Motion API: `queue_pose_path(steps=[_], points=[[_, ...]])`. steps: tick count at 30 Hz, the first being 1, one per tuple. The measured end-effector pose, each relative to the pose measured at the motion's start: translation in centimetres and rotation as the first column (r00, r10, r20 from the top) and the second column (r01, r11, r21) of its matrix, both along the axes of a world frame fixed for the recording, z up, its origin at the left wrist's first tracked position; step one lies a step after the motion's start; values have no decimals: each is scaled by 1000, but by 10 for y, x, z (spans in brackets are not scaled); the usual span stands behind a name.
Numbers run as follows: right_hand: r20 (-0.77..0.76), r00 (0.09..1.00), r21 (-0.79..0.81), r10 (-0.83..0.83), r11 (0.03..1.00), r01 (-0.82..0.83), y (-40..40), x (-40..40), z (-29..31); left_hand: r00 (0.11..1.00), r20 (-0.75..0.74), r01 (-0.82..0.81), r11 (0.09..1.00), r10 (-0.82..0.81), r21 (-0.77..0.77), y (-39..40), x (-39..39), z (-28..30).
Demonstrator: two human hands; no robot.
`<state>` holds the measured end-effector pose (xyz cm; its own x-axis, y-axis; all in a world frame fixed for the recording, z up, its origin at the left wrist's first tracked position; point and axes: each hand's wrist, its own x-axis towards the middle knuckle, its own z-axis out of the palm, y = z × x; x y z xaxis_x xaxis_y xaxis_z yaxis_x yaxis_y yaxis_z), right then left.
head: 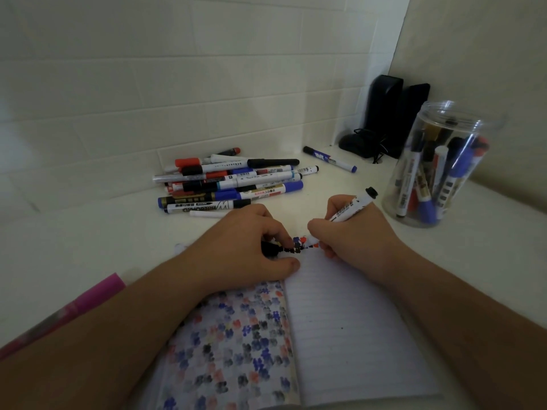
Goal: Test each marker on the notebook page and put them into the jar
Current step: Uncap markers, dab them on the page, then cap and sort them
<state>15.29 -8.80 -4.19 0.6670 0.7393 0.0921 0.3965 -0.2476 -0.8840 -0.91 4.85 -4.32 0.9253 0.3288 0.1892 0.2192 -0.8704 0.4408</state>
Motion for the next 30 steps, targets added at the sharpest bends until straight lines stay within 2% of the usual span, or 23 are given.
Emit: queue_pose_path(steps=[7,13,22,27,30], points=[[88,996,-13,-15,1000,17,0,-1,-1,1000,-22,-4,1000,4,-6,0,1,1],[-10,1000,62,21,998,-21,-2,1,1,1000,-15,-10,1000,10,0,0,1,1],[73,997,16,12,1000,-13,0,0,-3,1000,-19,-10,1000,10,4,0,0,0],[-4,1000,58,4,998,-4,-1,2,-3,1000,-20,-9,1000,9,5,0,0,1],[24,1000,50,13,999,-15,-1,1,-3,1000,-14,-4,1000,4,14,0,0,1]])
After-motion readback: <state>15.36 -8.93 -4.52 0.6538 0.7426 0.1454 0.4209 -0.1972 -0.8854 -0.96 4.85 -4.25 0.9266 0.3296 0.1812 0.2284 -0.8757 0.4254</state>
